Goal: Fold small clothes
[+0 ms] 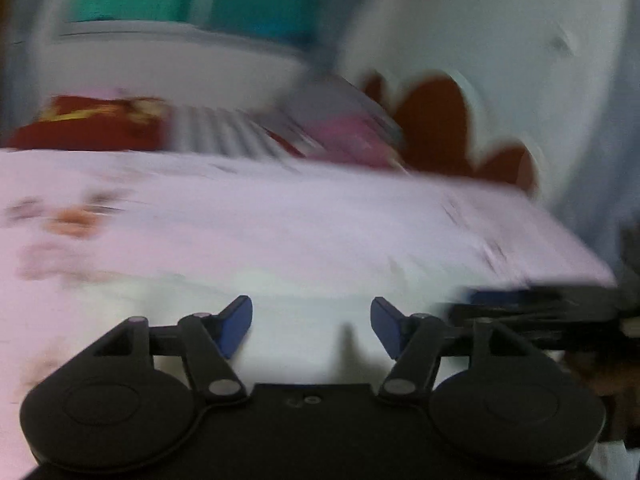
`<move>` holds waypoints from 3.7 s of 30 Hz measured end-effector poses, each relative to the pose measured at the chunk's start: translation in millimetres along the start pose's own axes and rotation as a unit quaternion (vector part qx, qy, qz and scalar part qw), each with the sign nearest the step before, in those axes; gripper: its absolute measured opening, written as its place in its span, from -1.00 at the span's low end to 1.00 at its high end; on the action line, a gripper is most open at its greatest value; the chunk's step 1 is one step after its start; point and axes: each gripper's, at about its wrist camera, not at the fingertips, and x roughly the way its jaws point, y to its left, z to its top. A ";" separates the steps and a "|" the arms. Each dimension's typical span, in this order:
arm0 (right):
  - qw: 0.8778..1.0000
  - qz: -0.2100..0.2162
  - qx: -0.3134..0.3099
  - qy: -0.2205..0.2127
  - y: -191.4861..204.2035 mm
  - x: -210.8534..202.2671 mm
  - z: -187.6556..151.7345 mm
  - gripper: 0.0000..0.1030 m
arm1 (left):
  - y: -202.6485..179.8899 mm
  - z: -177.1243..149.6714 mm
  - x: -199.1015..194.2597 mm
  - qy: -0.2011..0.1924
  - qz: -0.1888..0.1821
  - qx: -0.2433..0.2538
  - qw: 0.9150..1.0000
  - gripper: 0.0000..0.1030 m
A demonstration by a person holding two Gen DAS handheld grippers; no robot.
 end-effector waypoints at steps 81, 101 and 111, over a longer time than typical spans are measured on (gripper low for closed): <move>0.995 -0.060 0.076 -0.029 17.1 -160.2 -123.4 -0.98 | -43.5 -142.6 -138.6 0.005 0.177 -0.039 0.983 0.07; 0.993 -0.099 0.036 0.049 15.5 -140.5 -115.8 -0.99 | -42.6 -146.7 -138.3 0.017 0.197 -0.040 0.979 0.19; 0.993 -0.085 0.057 0.058 15.1 -143.0 -125.1 -0.99 | -45.0 -143.0 -138.4 0.031 0.201 -0.032 0.979 0.20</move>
